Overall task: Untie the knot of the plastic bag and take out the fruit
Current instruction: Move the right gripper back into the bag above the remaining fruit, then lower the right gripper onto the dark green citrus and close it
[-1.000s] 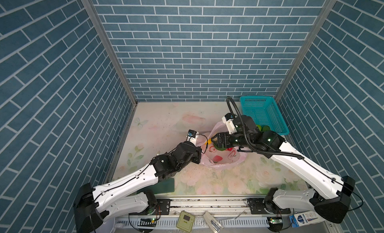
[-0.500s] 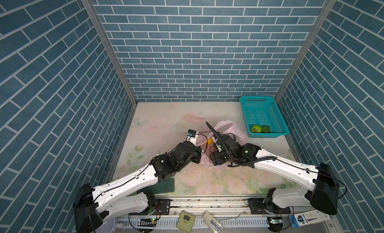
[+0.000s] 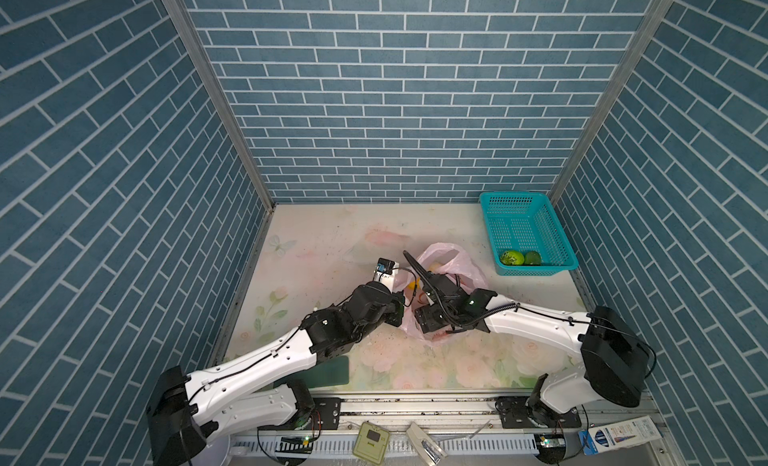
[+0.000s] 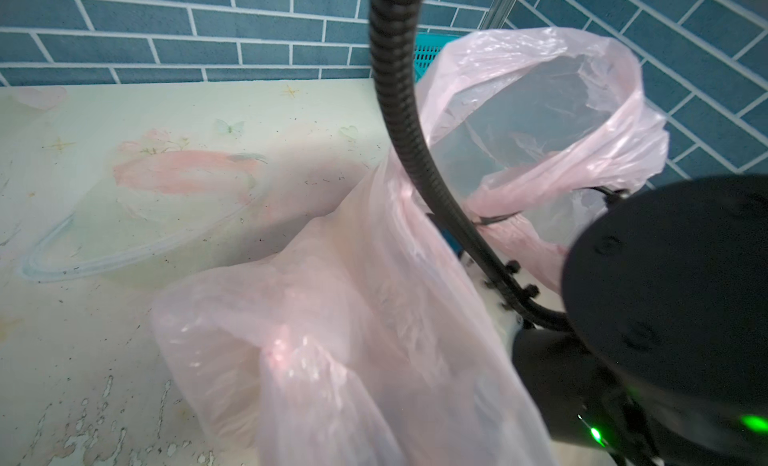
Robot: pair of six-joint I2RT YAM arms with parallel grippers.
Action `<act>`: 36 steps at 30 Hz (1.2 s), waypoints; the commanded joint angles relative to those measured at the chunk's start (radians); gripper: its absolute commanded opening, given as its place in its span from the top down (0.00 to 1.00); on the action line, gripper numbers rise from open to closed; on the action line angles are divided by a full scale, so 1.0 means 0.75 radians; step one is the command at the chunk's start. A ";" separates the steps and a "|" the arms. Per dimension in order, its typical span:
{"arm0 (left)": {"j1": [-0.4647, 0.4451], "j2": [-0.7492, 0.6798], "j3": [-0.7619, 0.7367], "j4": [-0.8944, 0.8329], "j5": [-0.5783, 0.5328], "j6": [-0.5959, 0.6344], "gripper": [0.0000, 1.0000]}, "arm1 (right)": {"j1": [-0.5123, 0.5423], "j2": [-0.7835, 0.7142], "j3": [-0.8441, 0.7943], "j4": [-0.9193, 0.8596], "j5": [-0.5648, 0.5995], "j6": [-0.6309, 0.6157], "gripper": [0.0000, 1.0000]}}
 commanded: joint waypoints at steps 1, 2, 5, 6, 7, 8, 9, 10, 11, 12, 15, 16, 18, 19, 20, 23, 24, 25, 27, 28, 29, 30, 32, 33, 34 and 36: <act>0.007 0.002 0.024 0.026 0.033 0.015 1.00 | -0.062 0.062 0.107 0.060 -0.033 0.126 0.21; 0.008 -0.001 0.021 0.027 0.040 0.013 1.00 | -0.075 0.082 0.125 0.069 -0.022 0.145 0.21; 0.008 -0.003 0.017 0.029 0.052 0.014 1.00 | -0.106 0.144 0.193 0.058 0.034 0.193 0.21; 0.007 -0.001 0.017 0.027 0.056 0.014 1.00 | -0.113 0.153 0.211 0.045 0.073 0.211 0.21; 0.008 -0.002 0.018 0.023 0.061 0.015 1.00 | -0.118 0.155 0.223 0.030 0.133 0.231 0.20; 0.008 0.001 0.017 0.020 0.065 0.016 1.00 | -0.120 0.150 0.231 0.014 0.192 0.249 0.19; 0.007 -0.002 0.015 0.018 0.072 0.015 1.00 | -0.122 0.145 0.238 -0.004 0.239 0.266 0.17; 0.005 -0.002 0.012 0.019 0.080 0.014 1.00 | -0.129 0.138 0.240 -0.034 0.288 0.286 0.16; 0.006 -0.003 0.008 0.018 0.089 0.011 1.00 | -0.139 0.132 0.238 -0.059 0.314 0.303 0.14; 0.005 -0.002 0.002 0.018 0.100 0.010 1.00 | -0.151 0.125 0.226 -0.071 0.320 0.316 0.13; -0.004 0.000 -0.022 0.033 0.128 -0.006 1.00 | -0.201 0.110 0.155 -0.040 0.273 0.360 0.11; -0.008 0.003 -0.032 0.044 0.137 -0.010 1.00 | -0.217 0.106 0.125 -0.018 0.255 0.372 0.11; -0.021 0.013 -0.040 0.058 0.148 -0.017 1.00 | -0.232 0.089 0.063 0.041 0.235 0.384 0.11; -0.028 0.023 -0.039 0.063 0.154 -0.016 1.00 | -0.238 0.084 0.037 0.082 0.222 0.387 0.10; -0.036 0.032 -0.039 0.068 0.160 -0.018 1.00 | -0.249 0.082 0.017 0.121 0.199 0.387 0.10; -0.052 0.070 -0.034 0.096 0.183 -0.020 1.00 | -0.262 0.102 -0.003 0.201 0.148 0.395 0.10; -0.056 0.083 -0.033 0.104 0.189 -0.019 1.00 | -0.263 0.115 -0.001 0.220 0.135 0.395 0.10; -0.063 0.094 -0.032 0.112 0.195 -0.021 1.00 | -0.265 0.129 0.002 0.239 0.125 0.396 0.10; -0.071 0.110 -0.030 0.117 0.191 -0.019 1.00 | -0.265 0.153 0.001 0.278 0.113 0.399 0.10; -0.073 0.111 -0.030 0.120 0.183 -0.020 1.00 | -0.265 0.164 0.000 0.299 0.118 0.400 0.10; -0.072 0.107 -0.033 0.123 0.174 -0.021 1.00 | -0.264 0.172 -0.001 0.323 0.124 0.401 0.10; -0.075 0.098 -0.037 0.127 0.161 -0.020 1.00 | -0.265 0.180 -0.005 0.346 0.137 0.399 0.10; -0.073 0.089 -0.038 0.126 0.147 -0.018 1.00 | -0.266 0.206 0.000 0.370 0.160 0.399 0.10; -0.074 0.091 -0.036 0.123 0.145 -0.015 1.00 | -0.270 0.226 0.009 0.376 0.161 0.401 0.10; -0.073 0.094 -0.032 0.117 0.148 -0.013 1.00 | -0.276 0.246 0.019 0.376 0.160 0.404 0.10; -0.074 0.099 -0.028 0.116 0.151 -0.014 1.00 | -0.280 0.287 0.037 0.375 0.154 0.409 0.10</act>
